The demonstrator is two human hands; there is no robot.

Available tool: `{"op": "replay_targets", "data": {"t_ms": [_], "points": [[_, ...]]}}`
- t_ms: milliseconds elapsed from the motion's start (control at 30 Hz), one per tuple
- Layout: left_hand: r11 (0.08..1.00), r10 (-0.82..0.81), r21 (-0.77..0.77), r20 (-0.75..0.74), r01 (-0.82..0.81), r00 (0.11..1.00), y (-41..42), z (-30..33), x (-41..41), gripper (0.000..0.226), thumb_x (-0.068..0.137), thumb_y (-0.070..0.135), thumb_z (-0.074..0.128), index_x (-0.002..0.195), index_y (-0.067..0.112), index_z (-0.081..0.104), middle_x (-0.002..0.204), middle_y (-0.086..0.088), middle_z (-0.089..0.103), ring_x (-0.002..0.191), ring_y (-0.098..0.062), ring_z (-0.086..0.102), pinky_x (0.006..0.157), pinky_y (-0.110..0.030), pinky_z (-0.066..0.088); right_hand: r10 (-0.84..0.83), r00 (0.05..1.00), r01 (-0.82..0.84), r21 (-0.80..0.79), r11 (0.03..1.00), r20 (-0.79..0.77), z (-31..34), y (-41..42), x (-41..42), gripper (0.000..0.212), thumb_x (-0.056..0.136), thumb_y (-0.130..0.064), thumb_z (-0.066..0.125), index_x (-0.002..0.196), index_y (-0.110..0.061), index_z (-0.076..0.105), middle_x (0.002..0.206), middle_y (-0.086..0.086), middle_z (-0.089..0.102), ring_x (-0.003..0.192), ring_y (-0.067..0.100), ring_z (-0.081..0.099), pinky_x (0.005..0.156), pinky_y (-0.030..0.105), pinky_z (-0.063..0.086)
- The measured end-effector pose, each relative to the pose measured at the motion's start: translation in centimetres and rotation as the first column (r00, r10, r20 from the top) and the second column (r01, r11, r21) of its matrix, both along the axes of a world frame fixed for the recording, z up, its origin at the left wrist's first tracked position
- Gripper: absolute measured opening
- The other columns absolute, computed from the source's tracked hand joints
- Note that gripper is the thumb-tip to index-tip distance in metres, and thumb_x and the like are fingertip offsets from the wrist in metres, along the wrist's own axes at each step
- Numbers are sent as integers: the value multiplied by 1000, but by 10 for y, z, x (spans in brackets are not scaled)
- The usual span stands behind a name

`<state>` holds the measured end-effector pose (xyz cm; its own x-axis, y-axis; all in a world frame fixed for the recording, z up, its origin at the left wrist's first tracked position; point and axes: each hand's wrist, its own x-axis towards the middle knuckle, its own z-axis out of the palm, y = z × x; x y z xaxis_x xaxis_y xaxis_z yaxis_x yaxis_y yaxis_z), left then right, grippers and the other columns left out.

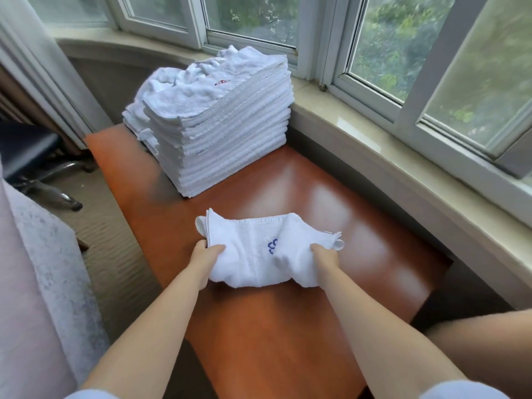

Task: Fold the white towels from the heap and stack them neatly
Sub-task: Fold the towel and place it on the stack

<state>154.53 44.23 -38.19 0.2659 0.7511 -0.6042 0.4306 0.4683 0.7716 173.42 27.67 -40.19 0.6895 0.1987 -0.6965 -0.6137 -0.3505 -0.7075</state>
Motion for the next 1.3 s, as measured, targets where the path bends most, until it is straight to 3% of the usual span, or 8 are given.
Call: {"op": "replay_targets", "data": {"t_ms": [100, 200, 533, 767, 967, 1067, 1167, 1300], "points": [[999, -9, 46, 50, 7, 999, -2, 16, -11, 20, 90, 17, 60, 108, 16, 50, 98, 0, 59, 84, -18, 59, 65, -32, 46, 11, 1000, -11, 67, 998, -5, 17, 7, -29, 39, 87, -20, 60, 124, -12, 52, 105, 6, 61, 96, 29, 59, 92, 39, 49], [993, -66, 103, 87, 57, 994, 5, 35, -26, 20, 90, 18, 59, 108, 15, 52, 96, 0, 59, 83, -17, 58, 61, -30, 43, 40, 998, -45, 137, 989, 41, 40, 20, -59, 27, 87, -19, 58, 113, -14, 55, 87, 1, 62, 81, 23, 60, 77, 34, 49], [986, -156, 105, 305, 130, 940, 41, 72, -98, 27, 92, 9, 57, 117, 16, 50, 96, 3, 60, 80, -11, 58, 59, -26, 45, -115, 979, 74, 228, 971, 169, 89, 77, -173, 13, 92, -13, 55, 104, -17, 56, 91, 4, 60, 95, 31, 59, 86, 34, 46], [993, -99, -12, 448, 116, 888, 96, 135, -141, 12, 87, 3, 61, 94, 13, 63, 79, -7, 61, 64, -20, 58, 49, -19, 47, -87, 969, 19, 280, 960, 230, 147, 140, -221, 42, 87, -23, 64, 126, -12, 55, 110, 9, 65, 101, 32, 62, 98, 45, 47], [996, -62, -27, 505, 88, 861, 174, 177, -141, 8, 86, 11, 63, 81, 13, 57, 57, -3, 58, 43, -15, 57, 39, -18, 44, -62, 965, -49, 406, 913, 257, 196, 216, -216, 21, 85, -20, 66, 101, -7, 62, 85, 7, 65, 72, 20, 62, 58, 26, 46], [998, -60, 17, 496, 59, 866, 222, 193, -129, 10, 84, 16, 65, 84, 12, 56, 70, -4, 59, 56, -17, 57, 47, -23, 49, -19, 972, -98, 475, 874, 234, 210, 267, -207, 19, 87, -21, 65, 99, -6, 62, 80, 6, 64, 68, 19, 61, 55, 25, 45], [981, -152, -17, 547, 193, 823, 267, 214, -121, 15, 89, 18, 56, 76, 11, 54, 53, -2, 61, 48, -15, 60, 53, -24, 48, 62, 977, -159, 508, 847, 203, 223, 322, -198, 33, 85, -25, 65, 110, -5, 62, 87, 9, 65, 71, 23, 63, 57, 26, 47], [967, -164, -37, 663, 251, 730, 327, 228, -115, 23, 92, 17, 48, 71, 13, 58, 60, -4, 54, 58, -15, 56, 58, -23, 40, 117, 973, -207, 532, 821, 197, 238, 392, -178, 42, 89, -27, 63, 123, -4, 56, 99, 11, 65, 73, 21, 62, 55, 27, 44]]}}
